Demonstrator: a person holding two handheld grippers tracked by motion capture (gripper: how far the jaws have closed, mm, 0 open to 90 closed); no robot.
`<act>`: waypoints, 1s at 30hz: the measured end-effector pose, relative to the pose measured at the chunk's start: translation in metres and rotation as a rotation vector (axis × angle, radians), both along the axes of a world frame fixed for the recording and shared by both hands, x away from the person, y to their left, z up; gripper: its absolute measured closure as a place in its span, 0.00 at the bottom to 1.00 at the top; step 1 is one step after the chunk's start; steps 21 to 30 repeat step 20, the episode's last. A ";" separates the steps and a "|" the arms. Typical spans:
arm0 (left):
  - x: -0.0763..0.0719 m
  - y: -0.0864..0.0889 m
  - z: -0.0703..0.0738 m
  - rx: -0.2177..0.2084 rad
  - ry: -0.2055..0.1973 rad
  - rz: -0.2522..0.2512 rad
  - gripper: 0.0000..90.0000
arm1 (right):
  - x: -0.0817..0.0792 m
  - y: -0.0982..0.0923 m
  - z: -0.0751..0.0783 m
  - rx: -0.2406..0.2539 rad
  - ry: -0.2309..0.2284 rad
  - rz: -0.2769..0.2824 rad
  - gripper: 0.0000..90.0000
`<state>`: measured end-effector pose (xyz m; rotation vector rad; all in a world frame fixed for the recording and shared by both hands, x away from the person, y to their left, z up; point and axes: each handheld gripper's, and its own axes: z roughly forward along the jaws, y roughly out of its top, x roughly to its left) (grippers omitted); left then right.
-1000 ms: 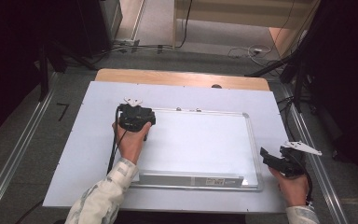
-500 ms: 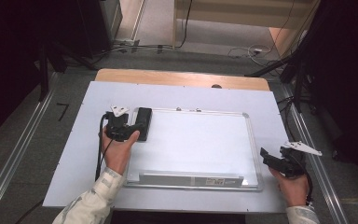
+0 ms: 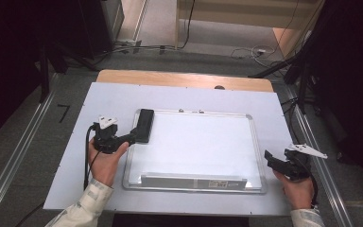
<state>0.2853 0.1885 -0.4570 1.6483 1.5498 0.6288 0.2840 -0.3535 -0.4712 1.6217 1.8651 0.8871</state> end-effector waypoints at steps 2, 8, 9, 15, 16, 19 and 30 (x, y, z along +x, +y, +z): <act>-0.003 0.006 -0.003 -0.004 0.007 0.007 0.29 | 0.000 0.000 0.000 0.000 0.001 -0.001 0.22; -0.013 0.021 -0.009 -0.009 0.020 0.027 0.29 | -0.001 -0.001 0.000 -0.001 -0.001 -0.003 0.22; -0.014 0.023 -0.010 -0.008 0.022 0.033 0.29 | -0.001 -0.001 0.000 -0.001 -0.001 -0.005 0.22; -0.024 0.042 -0.020 0.005 0.051 0.075 0.29 | -0.002 -0.002 0.001 0.002 -0.002 -0.005 0.22; -0.025 0.045 -0.021 0.005 0.056 0.082 0.29 | -0.002 -0.003 0.000 0.001 0.000 -0.006 0.22; -0.028 0.053 -0.024 0.003 0.062 0.098 0.28 | -0.002 -0.003 0.001 0.002 -0.003 -0.007 0.22; -0.029 0.055 -0.025 0.001 0.061 0.106 0.28 | -0.002 -0.003 0.001 0.003 -0.003 -0.007 0.22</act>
